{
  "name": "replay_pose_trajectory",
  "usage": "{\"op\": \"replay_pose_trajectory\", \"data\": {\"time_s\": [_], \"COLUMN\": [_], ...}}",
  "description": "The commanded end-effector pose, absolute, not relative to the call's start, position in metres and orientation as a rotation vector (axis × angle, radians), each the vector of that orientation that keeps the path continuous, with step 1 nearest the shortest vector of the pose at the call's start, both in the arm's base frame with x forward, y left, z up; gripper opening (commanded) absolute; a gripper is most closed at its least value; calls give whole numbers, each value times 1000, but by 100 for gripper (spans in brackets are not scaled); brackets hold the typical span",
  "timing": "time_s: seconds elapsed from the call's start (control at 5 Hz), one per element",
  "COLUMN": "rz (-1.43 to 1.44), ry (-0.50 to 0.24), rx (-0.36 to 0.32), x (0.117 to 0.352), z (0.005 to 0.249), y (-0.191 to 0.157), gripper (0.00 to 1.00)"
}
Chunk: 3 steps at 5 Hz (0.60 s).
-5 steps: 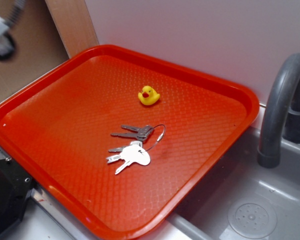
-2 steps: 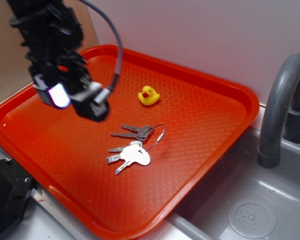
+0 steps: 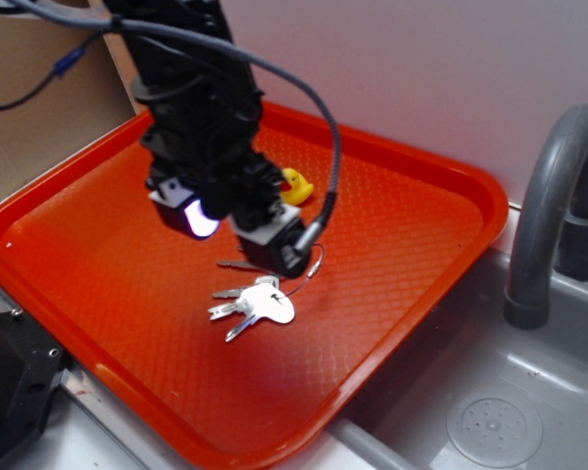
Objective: Grab the silver keys.
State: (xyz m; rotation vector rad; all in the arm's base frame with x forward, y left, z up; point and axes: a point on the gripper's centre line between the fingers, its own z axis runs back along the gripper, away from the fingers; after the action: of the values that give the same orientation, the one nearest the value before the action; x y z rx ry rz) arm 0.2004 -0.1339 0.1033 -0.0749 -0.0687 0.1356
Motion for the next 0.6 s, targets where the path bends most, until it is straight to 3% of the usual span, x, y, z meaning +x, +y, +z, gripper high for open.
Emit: {"op": "replay_pose_trajectory", "data": {"time_s": [0.0, 0.4], "rz": [169, 140], "ry": [-115, -54], "rx": [-62, 3], "x": [273, 279], "z": [81, 60], "y": [-134, -137], "gripper": [100, 100]}}
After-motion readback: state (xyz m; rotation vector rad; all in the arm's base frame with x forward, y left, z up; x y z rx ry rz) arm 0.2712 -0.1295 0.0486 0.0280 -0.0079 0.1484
